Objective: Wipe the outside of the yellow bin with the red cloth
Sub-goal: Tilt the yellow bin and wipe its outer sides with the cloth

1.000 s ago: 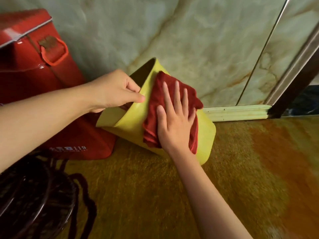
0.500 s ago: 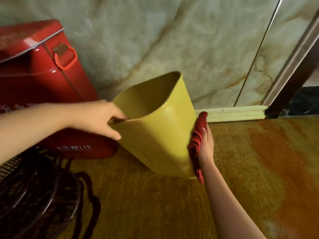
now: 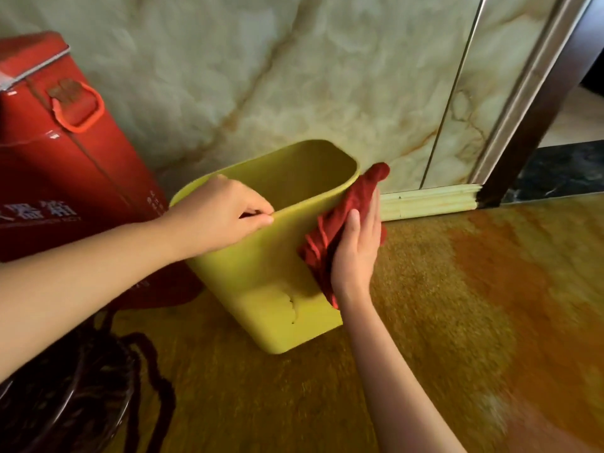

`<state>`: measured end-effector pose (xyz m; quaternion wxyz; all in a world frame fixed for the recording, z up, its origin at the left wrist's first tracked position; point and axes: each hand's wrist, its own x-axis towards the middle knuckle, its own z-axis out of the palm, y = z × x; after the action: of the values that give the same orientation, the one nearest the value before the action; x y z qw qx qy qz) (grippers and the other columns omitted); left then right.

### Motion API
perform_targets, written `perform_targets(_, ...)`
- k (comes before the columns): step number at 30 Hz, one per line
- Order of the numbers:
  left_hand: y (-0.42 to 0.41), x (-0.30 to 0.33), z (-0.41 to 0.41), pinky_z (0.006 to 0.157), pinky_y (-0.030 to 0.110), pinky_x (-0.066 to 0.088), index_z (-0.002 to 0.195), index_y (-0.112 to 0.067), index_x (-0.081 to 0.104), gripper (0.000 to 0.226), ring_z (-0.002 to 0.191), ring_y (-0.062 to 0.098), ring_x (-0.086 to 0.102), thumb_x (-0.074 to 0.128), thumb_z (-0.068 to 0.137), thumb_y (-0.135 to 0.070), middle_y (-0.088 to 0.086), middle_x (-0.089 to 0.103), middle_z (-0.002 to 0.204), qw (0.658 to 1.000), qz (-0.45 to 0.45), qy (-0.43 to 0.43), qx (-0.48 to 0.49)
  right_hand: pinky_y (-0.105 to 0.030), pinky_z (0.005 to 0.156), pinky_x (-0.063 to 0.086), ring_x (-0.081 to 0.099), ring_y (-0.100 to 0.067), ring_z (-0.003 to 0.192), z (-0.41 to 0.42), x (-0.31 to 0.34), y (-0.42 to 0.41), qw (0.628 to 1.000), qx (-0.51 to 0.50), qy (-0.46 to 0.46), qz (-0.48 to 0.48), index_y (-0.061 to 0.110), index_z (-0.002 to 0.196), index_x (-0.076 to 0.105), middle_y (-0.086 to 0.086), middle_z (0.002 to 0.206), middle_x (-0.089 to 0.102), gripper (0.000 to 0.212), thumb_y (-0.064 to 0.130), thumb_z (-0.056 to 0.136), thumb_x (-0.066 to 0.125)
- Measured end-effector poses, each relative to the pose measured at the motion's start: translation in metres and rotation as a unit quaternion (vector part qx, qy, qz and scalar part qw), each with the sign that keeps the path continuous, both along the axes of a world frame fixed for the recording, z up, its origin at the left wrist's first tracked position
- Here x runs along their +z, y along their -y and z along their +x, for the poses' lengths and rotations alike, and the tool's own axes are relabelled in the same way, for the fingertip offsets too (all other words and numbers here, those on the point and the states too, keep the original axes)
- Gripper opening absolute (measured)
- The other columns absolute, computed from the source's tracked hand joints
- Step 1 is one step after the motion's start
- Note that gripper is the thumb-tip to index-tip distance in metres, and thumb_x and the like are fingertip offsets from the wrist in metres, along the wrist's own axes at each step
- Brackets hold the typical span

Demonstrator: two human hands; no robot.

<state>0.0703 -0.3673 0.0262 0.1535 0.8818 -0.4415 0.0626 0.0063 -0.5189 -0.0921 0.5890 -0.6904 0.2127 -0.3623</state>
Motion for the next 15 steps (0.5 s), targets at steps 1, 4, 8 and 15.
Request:
perform_targets(1,0.009,0.002,0.002,0.069,0.033,0.042,0.076,-0.010,0.072,0.016,0.078,0.007,0.060,0.064,0.076,-0.023,0.014,0.075,0.077,1.000,0.004,-0.019,0.007,-0.026,0.112,0.011,0.015,-0.012,0.145,0.006,0.002,-0.007,0.999,0.003,-0.007,-0.047,0.033,0.145,0.017,0.003,0.157,0.022,0.057,0.048,0.090,0.024)
perform_targets(4,0.022,0.007,0.015,0.067,0.023,0.047,0.087,-0.011,0.072,0.016,0.075,0.003,0.062,0.067,0.076,-0.021,0.014,0.075,0.088,0.995,0.009,-0.069,0.074,-0.036,0.117,0.003,-0.003,-0.017,0.147,0.022,-0.015,-0.023,0.989,0.072,-0.048,-0.117,0.033,0.141,0.002,0.000,0.160,0.006,0.056,0.038,0.092,0.030)
perform_targets(8,-0.008,0.009,0.029,0.047,0.011,0.038,0.139,-0.029,0.025,0.080,0.085,0.005,0.034,0.070,0.074,-0.014,0.030,0.065,0.090,0.954,0.127,-0.252,0.105,-0.055,0.117,0.006,-0.009,-0.017,0.146,0.035,-0.044,-0.039,0.981,0.120,-0.076,-0.132,0.044,0.136,0.001,0.006,0.158,-0.002,0.053,0.044,0.090,0.029)
perform_targets(15,-0.055,0.016,0.040,0.062,0.042,0.046,0.125,-0.061,0.009,0.094,0.081,0.031,0.048,0.056,0.080,0.007,0.042,0.051,0.116,0.895,0.099,-0.425,0.091,-0.061,0.110,-0.008,-0.019,-0.013,0.144,0.050,-0.032,-0.084,0.976,0.107,-0.056,-0.179,0.055,0.137,-0.006,0.027,0.149,-0.020,0.054,0.061,0.089,0.017)
